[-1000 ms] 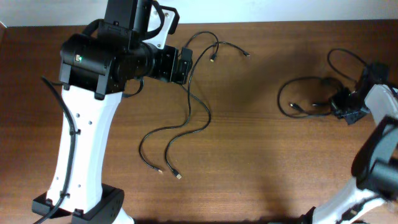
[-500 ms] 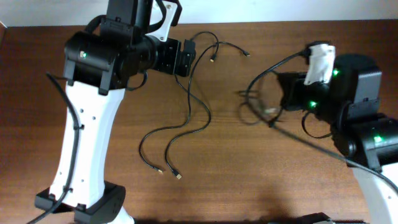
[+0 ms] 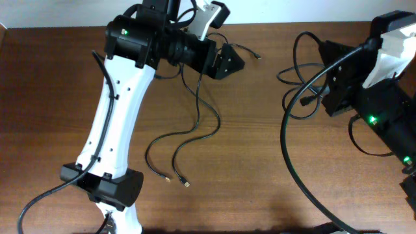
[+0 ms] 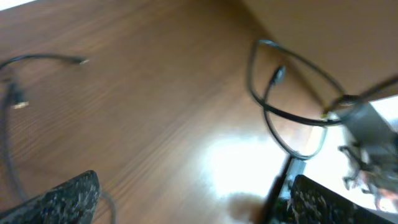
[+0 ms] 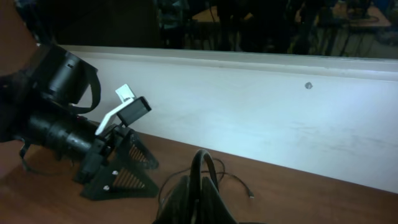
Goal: Untangle cables
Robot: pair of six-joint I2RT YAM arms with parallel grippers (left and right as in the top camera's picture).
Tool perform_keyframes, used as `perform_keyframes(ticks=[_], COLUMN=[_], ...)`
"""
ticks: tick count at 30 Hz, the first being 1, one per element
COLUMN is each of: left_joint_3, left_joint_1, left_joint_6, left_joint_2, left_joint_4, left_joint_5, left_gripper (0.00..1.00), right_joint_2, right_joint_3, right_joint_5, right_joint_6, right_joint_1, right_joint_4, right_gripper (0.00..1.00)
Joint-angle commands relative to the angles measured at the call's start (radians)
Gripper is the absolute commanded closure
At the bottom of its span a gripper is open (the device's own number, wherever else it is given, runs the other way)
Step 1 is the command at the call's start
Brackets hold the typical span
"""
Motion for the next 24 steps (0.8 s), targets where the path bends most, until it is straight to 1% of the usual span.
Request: perform_keyframes(ticks=[1,2,3,4,5,7,10,11,14,16,17,18,20,21,22,23,24], left_joint_3=[0.002,0.002,0.002,0.002,0.002,0.002,0.002,0.002,0.002,0.002,0.002,0.002,0.002,0.002,0.002,0.002,0.002], left_joint_1=[-0.04,-0.058,-0.067,-0.079,-0.087,-0.086,-0.086,-0.086,-0.086,-0.086,-0.089,-0.094,-0.101,-0.101,-0.102,-0.101,-0.098], left_joint_6=[-0.293,-0.446,-0.543,-0.674,-0.839,-1.048,-1.182,-1.196,-1.185,-1.205,-1.246,-1.316,-1.567,-1.648,-1.757,-1.852,-1.902], left_joint_2=[0.017,0.031,0.04,0.055,0.085,0.118,0.143,0.148,0.15,0.15,0.15,0.15,0.154,0.156,0.157,0.157,0.157], left_joint_4=[0.073,0.116,0.145,0.197,0.313,0.494,0.648,0.687,0.71,0.707,0.687,0.682,0.682,0.682,0.682,0.682,0.682], left_joint_5=[0.166,0.171,0.174,0.196,0.266,0.346,0.366,0.359,0.335,0.317,0.289,0.266,0.23,0.222,0.203,0.18,0.117], left_gripper=[0.01,0.01,0.01,0.01,0.01,0.01,0.01,0.01,0.01,0.01,0.01,0.01,0.01,0.01,0.08,0.04,0.02], right_joint_2=[0.009,0.011,0.011,0.011,0.011,0.011,0.006,0.007,0.023,0.038,0.05,0.063,0.099,0.116,0.13,0.144,0.148], right_joint_3=[0.018,0.018,0.018,0.018,0.018,0.018,0.029,0.052,0.135,0.172,0.177,0.177,0.177,0.177,0.177,0.177,0.177], right_joint_5=[0.031,0.039,0.044,0.046,0.053,0.12,0.191,0.214,0.346,0.355,0.352,0.352,0.352,0.352,0.348,0.348,0.348], right_joint_6=[-0.01,-0.009,-0.009,-0.009,-0.01,-0.01,-0.01,-0.009,-0.009,-0.001,0.003,0.002,0.002,0.015,0.018,0.027,0.044], right_joint_1=[0.003,0.003,0.003,0.003,0.003,0.003,0.002,0.002,-0.025,-0.068,-0.085,-0.09,-0.091,-0.091,-0.091,-0.091,-0.091], right_joint_4=[0.0,0.0,0.0,-0.002,-0.002,-0.003,-0.003,-0.003,-0.002,-0.003,-0.003,-0.011,-0.039,-0.045,-0.051,-0.055,-0.056], right_gripper=[0.96,0.96,0.96,0.96,0.96,0.96,0.96,0.96,0.96,0.96,0.96,0.96,0.96,0.96,0.96,0.96,0.96])
